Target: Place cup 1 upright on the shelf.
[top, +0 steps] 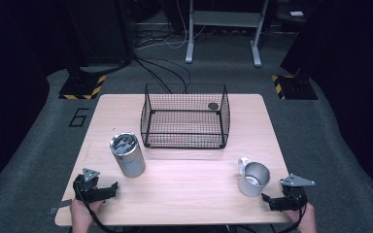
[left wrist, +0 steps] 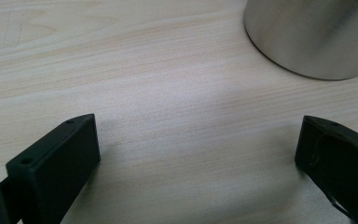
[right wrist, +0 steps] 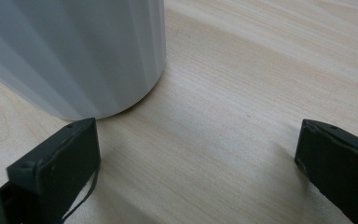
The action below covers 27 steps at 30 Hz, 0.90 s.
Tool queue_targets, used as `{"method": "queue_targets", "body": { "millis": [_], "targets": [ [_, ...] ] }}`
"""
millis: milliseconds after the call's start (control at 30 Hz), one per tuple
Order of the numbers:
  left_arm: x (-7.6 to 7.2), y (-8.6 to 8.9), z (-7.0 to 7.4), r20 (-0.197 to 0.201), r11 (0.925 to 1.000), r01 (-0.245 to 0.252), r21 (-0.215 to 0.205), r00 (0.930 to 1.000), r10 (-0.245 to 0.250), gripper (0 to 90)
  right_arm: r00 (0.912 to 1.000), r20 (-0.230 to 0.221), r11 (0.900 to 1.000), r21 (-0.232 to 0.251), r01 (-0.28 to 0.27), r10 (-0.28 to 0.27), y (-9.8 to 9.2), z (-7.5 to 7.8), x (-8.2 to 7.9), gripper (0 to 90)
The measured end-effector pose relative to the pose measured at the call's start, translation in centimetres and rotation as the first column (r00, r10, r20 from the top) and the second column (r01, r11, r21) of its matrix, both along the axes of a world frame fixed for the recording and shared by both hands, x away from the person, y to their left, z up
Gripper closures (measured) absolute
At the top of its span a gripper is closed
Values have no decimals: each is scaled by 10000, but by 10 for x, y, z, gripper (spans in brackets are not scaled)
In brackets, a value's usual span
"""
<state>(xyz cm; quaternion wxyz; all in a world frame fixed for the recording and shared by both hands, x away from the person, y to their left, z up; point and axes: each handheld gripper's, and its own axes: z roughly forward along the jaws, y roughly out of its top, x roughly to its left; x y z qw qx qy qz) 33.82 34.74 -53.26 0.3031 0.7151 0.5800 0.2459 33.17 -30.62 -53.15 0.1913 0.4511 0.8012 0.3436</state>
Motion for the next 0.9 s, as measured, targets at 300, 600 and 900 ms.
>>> {"method": "queue_targets", "body": {
  "millis": [300, 600, 900],
  "targets": [
    [3, -3, 0, 49, 9997, -230, 70, 9997, 230, 0, 10000, -8, 10000, -2, -42, 42, 0, 0, 0, 0],
    [1, -6, 1, 170, 9993, 228, 281, 9996, -233, 0, 10000, 54, 10000, 32, 19, -19, -1, 0, 1, 0],
    [-1, -4, 4, 749, 9841, 1396, -1101, 9884, -1319, 0, 10000, 86, 10000, -15, 19, -19, -1, 0, 2, 0]
  ]
}}
